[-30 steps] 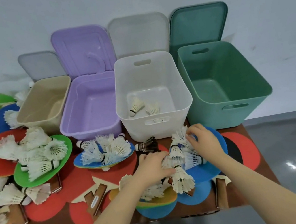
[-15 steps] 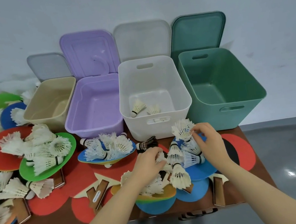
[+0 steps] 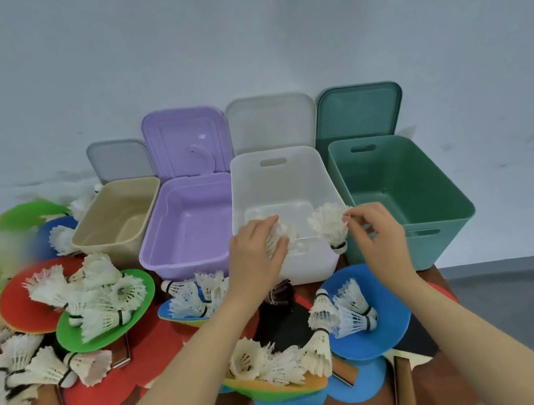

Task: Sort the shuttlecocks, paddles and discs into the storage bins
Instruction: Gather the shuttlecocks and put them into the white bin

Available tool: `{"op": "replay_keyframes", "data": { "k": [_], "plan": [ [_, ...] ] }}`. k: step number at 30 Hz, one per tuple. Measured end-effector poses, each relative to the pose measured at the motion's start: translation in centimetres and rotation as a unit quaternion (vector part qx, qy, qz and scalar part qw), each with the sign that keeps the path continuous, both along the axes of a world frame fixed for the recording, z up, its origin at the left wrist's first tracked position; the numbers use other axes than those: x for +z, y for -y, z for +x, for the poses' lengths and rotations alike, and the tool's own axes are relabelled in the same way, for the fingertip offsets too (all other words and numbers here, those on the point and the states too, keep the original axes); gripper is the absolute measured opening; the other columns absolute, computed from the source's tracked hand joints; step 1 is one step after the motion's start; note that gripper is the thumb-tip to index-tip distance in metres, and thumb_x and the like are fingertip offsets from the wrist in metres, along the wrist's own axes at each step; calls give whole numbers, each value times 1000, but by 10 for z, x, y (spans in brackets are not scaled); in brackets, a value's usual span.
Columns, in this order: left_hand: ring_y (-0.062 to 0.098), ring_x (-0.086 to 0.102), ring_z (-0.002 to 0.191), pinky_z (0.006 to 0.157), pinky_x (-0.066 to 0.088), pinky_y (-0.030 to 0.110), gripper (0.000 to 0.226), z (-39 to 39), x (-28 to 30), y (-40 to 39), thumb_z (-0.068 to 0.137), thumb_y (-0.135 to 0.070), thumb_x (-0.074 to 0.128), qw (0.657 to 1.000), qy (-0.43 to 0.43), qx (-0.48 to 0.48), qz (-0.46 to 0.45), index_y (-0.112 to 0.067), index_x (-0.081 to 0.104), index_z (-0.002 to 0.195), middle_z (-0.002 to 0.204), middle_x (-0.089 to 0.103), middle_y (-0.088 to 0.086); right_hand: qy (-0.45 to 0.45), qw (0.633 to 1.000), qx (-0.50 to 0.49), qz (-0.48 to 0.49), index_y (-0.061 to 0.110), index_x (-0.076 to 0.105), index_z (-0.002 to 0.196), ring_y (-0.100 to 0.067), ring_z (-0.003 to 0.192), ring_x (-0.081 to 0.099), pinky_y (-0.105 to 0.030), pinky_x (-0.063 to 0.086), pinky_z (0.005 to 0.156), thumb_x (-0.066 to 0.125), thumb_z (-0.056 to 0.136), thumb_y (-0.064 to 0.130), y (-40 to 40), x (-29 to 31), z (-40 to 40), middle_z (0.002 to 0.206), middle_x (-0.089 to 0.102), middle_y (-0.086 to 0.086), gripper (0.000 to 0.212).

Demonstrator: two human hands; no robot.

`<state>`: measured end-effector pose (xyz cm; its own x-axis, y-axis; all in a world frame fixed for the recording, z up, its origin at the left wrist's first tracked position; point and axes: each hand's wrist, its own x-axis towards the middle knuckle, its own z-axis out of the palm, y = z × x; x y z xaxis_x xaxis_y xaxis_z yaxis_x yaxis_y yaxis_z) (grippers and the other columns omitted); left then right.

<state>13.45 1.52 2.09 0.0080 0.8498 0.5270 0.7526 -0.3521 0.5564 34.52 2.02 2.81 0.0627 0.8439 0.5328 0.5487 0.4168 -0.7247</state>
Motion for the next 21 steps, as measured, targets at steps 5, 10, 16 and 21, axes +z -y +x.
{"op": "replay_keyframes", "data": {
  "k": [5, 10, 16, 21],
  "plan": [
    [25, 55, 99, 84, 35, 26, 34, -6, 29, -46, 85, -25, 61, 1000, -1, 26, 19, -10, 60, 116, 108, 62, 5, -5, 1000, -25, -4, 11, 67, 87, -4, 74, 53, -25, 45, 65, 61, 88, 9, -43, 21, -13, 86, 50, 14, 6],
    [23, 53, 112, 91, 40, 28, 40, -7, 33, -80, 89, -17, 60, 998, 11, 23, -51, -10, 52, 128, 125, 54, 5, 34, 996, -67, -55, 11, 68, 98, -11, 75, 53, -26, 42, 66, 55, 92, 15, -80, 22, -19, 90, 56, 5, 14],
    [24, 41, 126, 101, 35, 36, 52, -15, 18, -81, 93, -33, 51, 979, -139, 28, -149, -18, 36, 141, 143, 40, 2, 71, 987, -36, -136, 16, 63, 115, -7, 84, 53, -23, 39, 69, 52, 94, 18, -83, 5, -15, 108, 57, 4, 24],
    [23, 44, 122, 96, 30, 34, 44, -16, 10, -52, 93, -35, 50, 976, -170, 15, -139, -19, 45, 135, 137, 46, 0, 48, 992, 4, -118, 14, 66, 105, -2, 79, 54, -22, 43, 72, 56, 91, 15, -52, -6, -10, 96, 58, 6, 17]
  ]
}}
